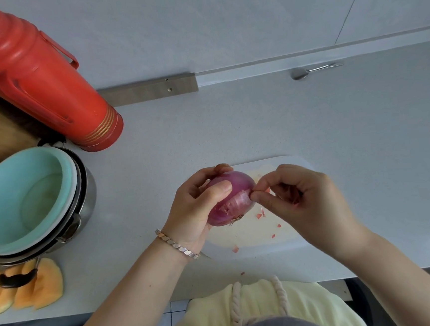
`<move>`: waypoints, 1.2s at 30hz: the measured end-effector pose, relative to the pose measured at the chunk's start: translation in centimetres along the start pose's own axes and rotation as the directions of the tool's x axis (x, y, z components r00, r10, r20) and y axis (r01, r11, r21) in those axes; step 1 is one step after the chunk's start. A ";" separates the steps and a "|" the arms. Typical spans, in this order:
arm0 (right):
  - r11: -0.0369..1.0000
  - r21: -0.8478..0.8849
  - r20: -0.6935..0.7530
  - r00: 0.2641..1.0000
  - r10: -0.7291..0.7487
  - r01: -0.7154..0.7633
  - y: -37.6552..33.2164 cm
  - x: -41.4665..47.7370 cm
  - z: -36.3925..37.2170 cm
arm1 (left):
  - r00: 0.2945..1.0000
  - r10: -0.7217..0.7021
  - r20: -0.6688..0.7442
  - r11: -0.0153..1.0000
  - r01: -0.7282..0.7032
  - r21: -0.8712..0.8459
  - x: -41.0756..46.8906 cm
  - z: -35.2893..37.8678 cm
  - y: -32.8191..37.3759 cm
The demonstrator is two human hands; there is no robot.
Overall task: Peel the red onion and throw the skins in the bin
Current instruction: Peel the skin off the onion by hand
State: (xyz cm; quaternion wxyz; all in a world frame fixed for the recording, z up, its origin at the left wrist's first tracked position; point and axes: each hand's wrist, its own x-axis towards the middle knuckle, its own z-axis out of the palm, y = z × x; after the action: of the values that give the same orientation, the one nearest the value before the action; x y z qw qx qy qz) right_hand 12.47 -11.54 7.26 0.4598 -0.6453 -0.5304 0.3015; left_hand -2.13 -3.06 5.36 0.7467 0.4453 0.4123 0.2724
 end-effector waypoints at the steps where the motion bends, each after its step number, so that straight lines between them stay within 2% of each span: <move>1: 1.000 0.011 0.018 1.000 0.017 -0.017 0.0 0.0 -0.1 | 1.000 0.007 0.004 1.000 -0.007 0.008 0.0 0.0 0.1; 5: 1.000 0.011 0.048 0.999 0.020 -0.021 0.1 0.0 0.1 | 1.000 0.020 0.004 1.000 -0.020 0.016 0.0 0.0 0.2; 12: 0.991 -0.086 0.010 0.995 -0.099 0.100 0.3 -0.4 0.4 | 0.998 -0.056 0.003 0.996 0.056 -0.075 0.0 0.3 -0.2; 18: 0.989 -0.043 0.064 0.989 -0.136 0.139 0.2 -0.6 0.1 | 0.977 -0.215 -0.011 0.958 0.208 -0.198 -0.1 0.4 0.1; 21: 0.997 0.071 0.010 1.000 -0.018 0.017 0.2 -0.4 0.0 | 0.966 -0.257 -0.002 0.936 0.249 -0.247 -0.4 0.7 0.3; 25: 0.988 0.121 0.029 0.995 0.096 -0.099 -0.2 -0.3 0.4 | 0.962 -0.273 0.008 0.931 0.266 -0.249 -0.4 0.9 0.4; 27: 0.963 0.214 0.029 0.987 0.160 -0.163 -0.3 -0.1 0.7 | 0.961 -0.275 0.003 0.933 0.268 -0.239 -0.3 1.0 0.4; 30: 0.801 0.533 0.055 0.956 0.288 -0.272 -0.3 0.4 0.6 | 0.957 -0.290 0.002 0.932 0.283 -0.228 -0.3 1.2 0.5; 33: 0.617 0.705 0.099 0.910 0.403 -0.350 0.3 0.6 0.4 | 0.943 -0.329 -0.048 0.920 0.309 -0.241 -0.3 1.1 0.5; 34: 0.593 0.718 0.109 0.901 0.421 -0.364 0.3 0.6 0.4 | 0.940 -0.336 -0.062 0.917 0.311 -0.248 -0.3 1.1 0.6; 36: 0.627 0.675 0.112 0.894 0.434 -0.389 0.4 0.6 0.4 | 0.939 -0.333 -0.086 0.920 0.303 -0.250 -0.4 1.2 0.7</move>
State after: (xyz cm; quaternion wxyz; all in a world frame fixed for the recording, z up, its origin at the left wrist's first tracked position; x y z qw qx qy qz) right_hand 12.43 -10.88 6.79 0.5986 -0.5435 -0.2059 0.5513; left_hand -1.34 -3.62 6.42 0.8003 0.2633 0.4910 0.2218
